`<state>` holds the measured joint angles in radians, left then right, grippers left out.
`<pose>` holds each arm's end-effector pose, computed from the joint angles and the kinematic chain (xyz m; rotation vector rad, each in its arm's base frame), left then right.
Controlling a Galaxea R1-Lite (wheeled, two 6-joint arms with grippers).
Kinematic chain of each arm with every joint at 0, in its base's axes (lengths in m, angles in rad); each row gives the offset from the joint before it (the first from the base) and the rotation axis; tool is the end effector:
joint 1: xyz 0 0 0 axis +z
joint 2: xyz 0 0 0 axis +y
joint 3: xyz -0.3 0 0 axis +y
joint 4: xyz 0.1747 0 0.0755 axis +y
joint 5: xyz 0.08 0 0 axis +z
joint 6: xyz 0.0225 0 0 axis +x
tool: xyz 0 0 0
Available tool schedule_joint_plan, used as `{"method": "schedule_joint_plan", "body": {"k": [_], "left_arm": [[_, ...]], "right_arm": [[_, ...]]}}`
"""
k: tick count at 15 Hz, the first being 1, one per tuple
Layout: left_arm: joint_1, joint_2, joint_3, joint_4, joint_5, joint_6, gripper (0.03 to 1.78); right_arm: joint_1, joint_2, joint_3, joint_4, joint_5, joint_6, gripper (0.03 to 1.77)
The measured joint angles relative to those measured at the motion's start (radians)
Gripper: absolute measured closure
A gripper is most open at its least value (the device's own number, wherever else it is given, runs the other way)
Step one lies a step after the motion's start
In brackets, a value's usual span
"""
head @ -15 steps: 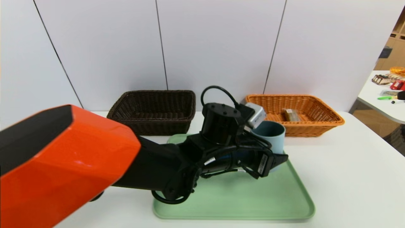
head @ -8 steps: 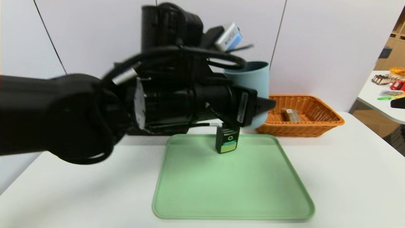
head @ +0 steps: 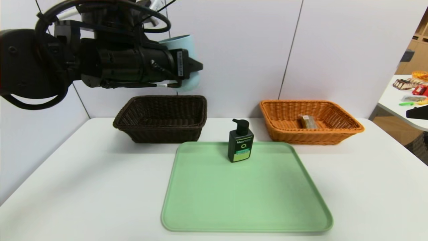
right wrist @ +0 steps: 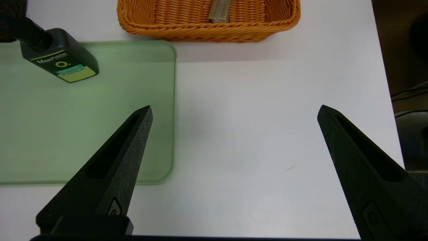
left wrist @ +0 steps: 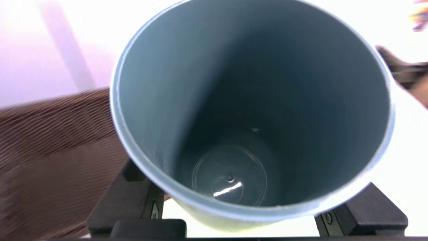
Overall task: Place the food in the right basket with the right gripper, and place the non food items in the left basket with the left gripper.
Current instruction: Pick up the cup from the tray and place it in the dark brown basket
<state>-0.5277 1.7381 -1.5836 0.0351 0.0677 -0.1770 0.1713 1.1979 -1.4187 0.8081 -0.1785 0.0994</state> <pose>0.2900 -0.1673 0.3242 -0.1173 0.2228 -0.4409 0.1284 0.0182 0.3347 -0.0056 0.5770 -0.0357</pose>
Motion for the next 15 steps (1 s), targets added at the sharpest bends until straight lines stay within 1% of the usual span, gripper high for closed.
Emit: {"method": "schedule_joint_plan", "body": {"k": [2, 4, 5, 7, 9, 11, 12, 13, 15], "left_arm": [[0.083, 0.031, -0.039, 0.082, 0.033, 0.0, 0.67], [0.146, 0.071, -0.097, 0.18, 0.048, -0.001, 0.67], [0.166, 0.092, -0.13, 0.22, 0.061, -0.002, 0.67], [0.195, 0.142, -0.21, 0.326, 0.112, -0.009, 0.67], [0.217, 0.2, -0.292, 0.398, 0.134, -0.017, 0.67], [0.229, 0.254, -0.361, 0.446, 0.147, -0.017, 0.67], [0.232, 0.282, -0.377, 0.455, 0.167, -0.017, 0.67], [0.235, 0.307, -0.386, 0.448, 0.193, -0.017, 0.67], [0.237, 0.349, -0.393, 0.389, 0.214, -0.014, 0.67]], "right_arm": [[0.0, 0.0, 0.0, 0.001, 0.001, -0.001, 0.1], [0.0, 0.001, 0.0, 0.001, 0.002, 0.0, 0.1], [0.0, 0.001, 0.0, 0.001, 0.003, 0.0, 0.1], [0.0, 0.004, 0.0, 0.0, 0.003, 0.0, 0.1], [0.0, 0.007, 0.0, -0.001, 0.004, 0.0, 0.1], [0.0, 0.009, 0.0, -0.001, 0.004, 0.0, 0.1], [0.0, 0.01, 0.0, -0.001, 0.004, 0.0, 0.1], [0.0, 0.012, 0.0, -0.001, 0.004, 0.0, 0.1], [0.0, 0.018, 0.0, -0.001, 0.005, 0.0, 0.1]]}}
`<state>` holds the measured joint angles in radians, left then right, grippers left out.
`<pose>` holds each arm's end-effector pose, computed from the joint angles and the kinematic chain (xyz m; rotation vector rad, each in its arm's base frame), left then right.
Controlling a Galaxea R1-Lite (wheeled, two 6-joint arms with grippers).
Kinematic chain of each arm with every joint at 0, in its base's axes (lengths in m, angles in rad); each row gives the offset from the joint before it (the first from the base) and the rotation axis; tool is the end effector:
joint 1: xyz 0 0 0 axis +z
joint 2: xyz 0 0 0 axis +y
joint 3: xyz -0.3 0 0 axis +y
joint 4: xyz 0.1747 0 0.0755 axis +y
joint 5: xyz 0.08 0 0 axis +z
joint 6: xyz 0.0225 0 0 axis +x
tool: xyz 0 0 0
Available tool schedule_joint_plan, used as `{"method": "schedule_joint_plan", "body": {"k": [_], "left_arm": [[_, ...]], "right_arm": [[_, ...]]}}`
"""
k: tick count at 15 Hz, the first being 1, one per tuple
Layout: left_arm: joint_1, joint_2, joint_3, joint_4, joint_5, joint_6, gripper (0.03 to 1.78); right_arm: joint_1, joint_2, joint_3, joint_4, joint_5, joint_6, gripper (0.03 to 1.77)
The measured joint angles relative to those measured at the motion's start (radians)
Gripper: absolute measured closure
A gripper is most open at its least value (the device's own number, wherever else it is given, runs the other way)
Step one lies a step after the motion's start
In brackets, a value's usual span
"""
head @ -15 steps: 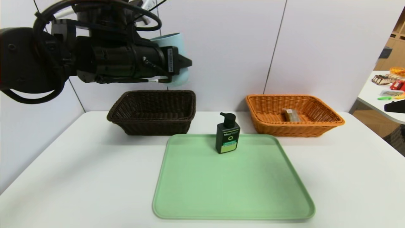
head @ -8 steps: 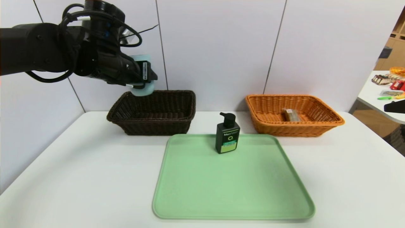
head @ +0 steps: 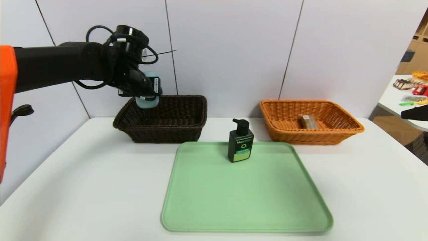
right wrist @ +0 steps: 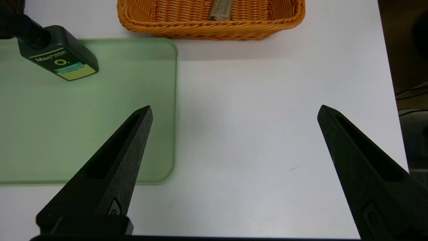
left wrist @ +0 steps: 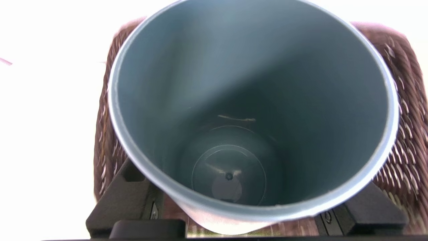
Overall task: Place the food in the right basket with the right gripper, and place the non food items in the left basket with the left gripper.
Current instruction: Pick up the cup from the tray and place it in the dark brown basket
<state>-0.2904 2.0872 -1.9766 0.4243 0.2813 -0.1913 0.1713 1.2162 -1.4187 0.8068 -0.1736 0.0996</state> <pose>0.4018 -0.1136 0.2648 -0.0363 0.5112 0.0401 0.1345 0.0193 0.3324 -0.0071 0.5942 -0.0318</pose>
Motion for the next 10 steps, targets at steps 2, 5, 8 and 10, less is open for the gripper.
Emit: {"method": "schedule_joint_plan", "body": {"k": [2, 5, 8, 10], "left_arm": [[0.002, 0.026, -0.001, -0.013, 0.0, 0.003, 0.67], [0.005, 0.049, -0.002, -0.027, 0.001, 0.004, 0.67], [0.007, 0.059, -0.002, -0.029, 0.0, 0.003, 0.67], [0.007, 0.064, -0.002, -0.037, 0.0, 0.0, 0.54]], "right_arm": [[0.0, 0.004, 0.0, 0.001, 0.0, 0.0, 0.1], [0.0, 0.009, 0.0, 0.0, -0.001, -0.001, 0.1], [0.0, 0.01, 0.0, 0.001, -0.001, -0.001, 0.1], [0.0, 0.01, 0.0, 0.002, -0.002, 0.0, 0.1]]}}
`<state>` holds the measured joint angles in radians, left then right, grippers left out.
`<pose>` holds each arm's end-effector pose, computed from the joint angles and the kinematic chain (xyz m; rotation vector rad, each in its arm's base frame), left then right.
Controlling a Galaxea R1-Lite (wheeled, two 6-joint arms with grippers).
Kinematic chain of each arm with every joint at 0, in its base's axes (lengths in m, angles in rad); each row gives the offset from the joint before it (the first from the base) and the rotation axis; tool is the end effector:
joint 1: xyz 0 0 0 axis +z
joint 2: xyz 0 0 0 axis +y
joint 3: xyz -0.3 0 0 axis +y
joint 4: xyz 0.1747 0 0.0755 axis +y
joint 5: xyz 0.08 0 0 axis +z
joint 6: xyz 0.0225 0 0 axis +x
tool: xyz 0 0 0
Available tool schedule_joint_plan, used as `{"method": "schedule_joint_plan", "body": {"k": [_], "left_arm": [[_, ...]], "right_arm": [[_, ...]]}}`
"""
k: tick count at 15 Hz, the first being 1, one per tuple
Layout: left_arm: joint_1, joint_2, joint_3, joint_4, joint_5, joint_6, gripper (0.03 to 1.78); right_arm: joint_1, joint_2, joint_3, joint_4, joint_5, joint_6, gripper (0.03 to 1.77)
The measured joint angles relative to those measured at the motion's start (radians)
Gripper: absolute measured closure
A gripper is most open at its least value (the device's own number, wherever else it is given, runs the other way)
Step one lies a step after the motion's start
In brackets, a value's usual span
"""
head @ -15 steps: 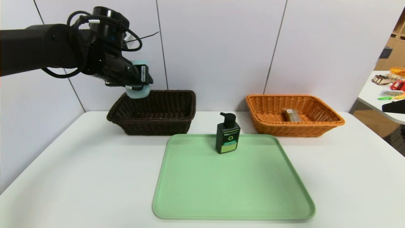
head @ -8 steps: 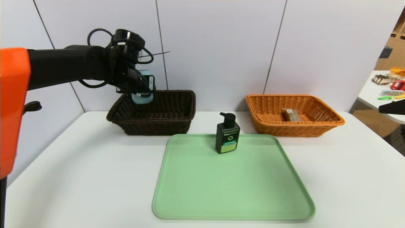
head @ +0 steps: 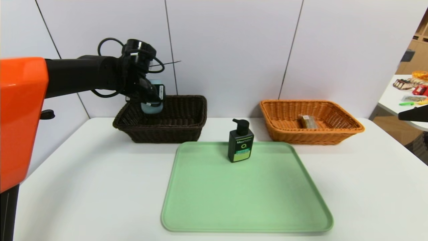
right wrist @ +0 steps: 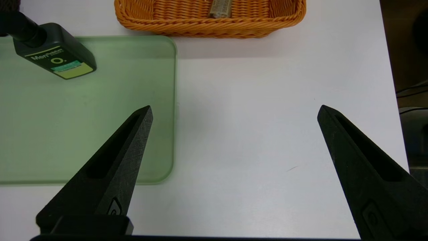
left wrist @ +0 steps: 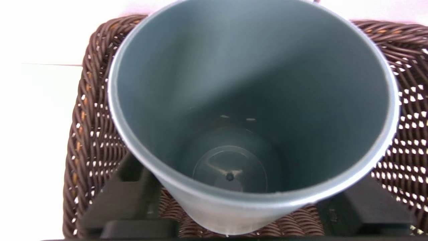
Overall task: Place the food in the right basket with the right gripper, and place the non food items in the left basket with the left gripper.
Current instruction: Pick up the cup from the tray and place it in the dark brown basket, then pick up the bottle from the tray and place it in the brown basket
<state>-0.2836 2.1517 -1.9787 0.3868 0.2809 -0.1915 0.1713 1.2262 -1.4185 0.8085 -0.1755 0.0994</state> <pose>0.4202 -0.1160 0.2411 -0.0310 0.5349 0.0487 0.1377 0.0198 0.3308 -0.0100 0.6057 -0.0342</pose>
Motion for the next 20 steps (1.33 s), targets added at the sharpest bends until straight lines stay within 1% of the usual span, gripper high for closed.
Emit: {"method": "schedule_joint_plan", "body": {"k": [2, 8, 10, 13, 15, 16, 18, 19, 20], "left_arm": [[0.0, 0.002, 0.0, -0.013, 0.0, 0.0, 0.43], [-0.003, -0.019, 0.0, -0.013, -0.001, 0.002, 0.26], [-0.025, -0.057, 0.001, -0.013, -0.005, 0.005, 0.23], [-0.081, -0.12, 0.001, -0.004, -0.011, 0.009, 0.19], [-0.119, -0.16, 0.001, 0.02, -0.016, 0.017, 0.17], [-0.142, -0.178, 0.001, 0.031, -0.039, 0.021, 0.16], [-0.181, -0.215, 0.002, 0.063, -0.145, 0.022, 0.15], [-0.193, -0.234, 0.008, 0.089, -0.221, 0.019, 0.14], [-0.202, -0.255, 0.023, 0.113, -0.324, 0.018, 0.14]], "right_arm": [[0.0, 0.0, 0.0, 0.0, 0.0, 0.0, 0.1], [0.0, -0.003, 0.006, 0.0, 0.0, 0.0, 0.1], [0.0, -0.005, 0.006, 0.0, 0.0, 0.0, 0.1], [-0.001, -0.006, 0.006, -0.003, 0.0, 0.0, 0.1], [-0.002, -0.007, 0.006, -0.003, 0.001, 0.0, 0.1], [-0.002, -0.007, 0.006, -0.002, 0.001, 0.0, 0.1], [-0.003, -0.007, 0.006, -0.004, 0.001, 0.0, 0.1], [-0.004, -0.007, 0.006, -0.004, 0.001, 0.0, 0.1], [-0.006, -0.007, 0.005, -0.005, 0.003, 0.0, 0.1]]}}
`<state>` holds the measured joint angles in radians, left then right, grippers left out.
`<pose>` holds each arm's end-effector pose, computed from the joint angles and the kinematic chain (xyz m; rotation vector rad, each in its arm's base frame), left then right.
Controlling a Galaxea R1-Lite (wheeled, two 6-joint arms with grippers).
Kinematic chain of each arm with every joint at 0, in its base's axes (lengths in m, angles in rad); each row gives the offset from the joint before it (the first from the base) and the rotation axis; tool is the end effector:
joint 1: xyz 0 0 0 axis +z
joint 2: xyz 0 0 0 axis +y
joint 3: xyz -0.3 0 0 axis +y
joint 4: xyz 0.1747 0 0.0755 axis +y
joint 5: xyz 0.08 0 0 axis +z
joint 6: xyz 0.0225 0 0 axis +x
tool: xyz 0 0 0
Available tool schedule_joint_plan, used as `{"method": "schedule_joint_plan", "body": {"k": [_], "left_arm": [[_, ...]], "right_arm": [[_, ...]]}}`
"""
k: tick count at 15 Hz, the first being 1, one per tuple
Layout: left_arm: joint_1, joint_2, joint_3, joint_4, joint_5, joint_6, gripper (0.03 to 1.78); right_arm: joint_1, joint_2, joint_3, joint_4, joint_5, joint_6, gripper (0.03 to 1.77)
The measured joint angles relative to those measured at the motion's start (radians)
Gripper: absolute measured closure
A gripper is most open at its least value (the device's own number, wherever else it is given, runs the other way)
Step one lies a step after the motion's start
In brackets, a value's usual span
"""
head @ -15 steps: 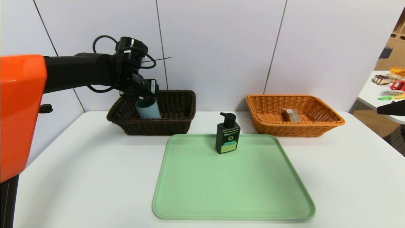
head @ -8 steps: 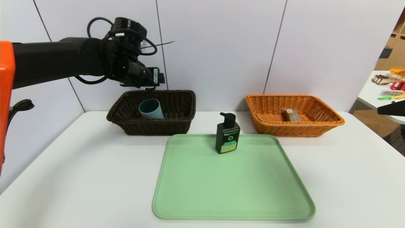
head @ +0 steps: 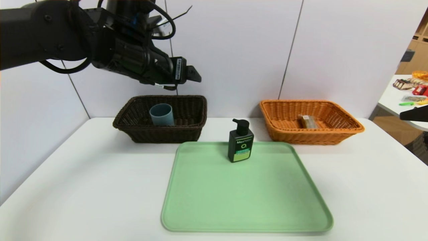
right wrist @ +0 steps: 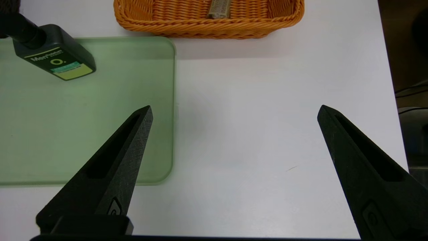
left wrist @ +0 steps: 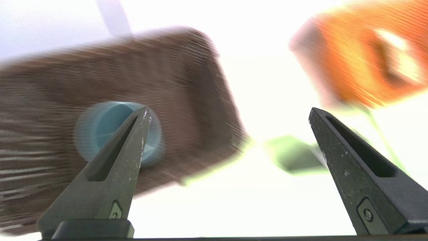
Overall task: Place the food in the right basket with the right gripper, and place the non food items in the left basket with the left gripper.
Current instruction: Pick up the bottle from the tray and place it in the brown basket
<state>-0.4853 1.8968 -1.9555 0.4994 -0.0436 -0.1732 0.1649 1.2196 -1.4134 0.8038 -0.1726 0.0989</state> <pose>0.3169 -0.1682 0.3261 -0.0689 0.4782 -0.4806 0.1362 0.0187 0.3309 -0.0065 0.6000 -0.0372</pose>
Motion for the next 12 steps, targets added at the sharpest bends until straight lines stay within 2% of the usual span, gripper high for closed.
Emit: {"method": "schedule_joint_plan", "body": {"k": [2, 4, 7, 12], "left_arm": [[-0.009, -0.04, 0.068, 0.01, -0.181, 0.006, 0.14], [-0.009, -0.071, 0.16, -0.05, -0.282, 0.045, 0.13], [-0.003, -0.105, 0.35, -0.247, -0.367, 0.133, 0.12], [-0.016, -0.126, 0.636, -0.622, -0.462, 0.197, 0.12]], "right_arm": [[-0.004, -0.001, -0.001, 0.001, 0.011, 0.001, 0.1], [-0.005, -0.002, -0.001, 0.001, 0.013, 0.002, 0.1], [-0.006, -0.001, 0.0, 0.001, 0.022, 0.003, 0.1], [-0.006, -0.002, 0.016, 0.001, 0.023, 0.011, 0.1]]}}
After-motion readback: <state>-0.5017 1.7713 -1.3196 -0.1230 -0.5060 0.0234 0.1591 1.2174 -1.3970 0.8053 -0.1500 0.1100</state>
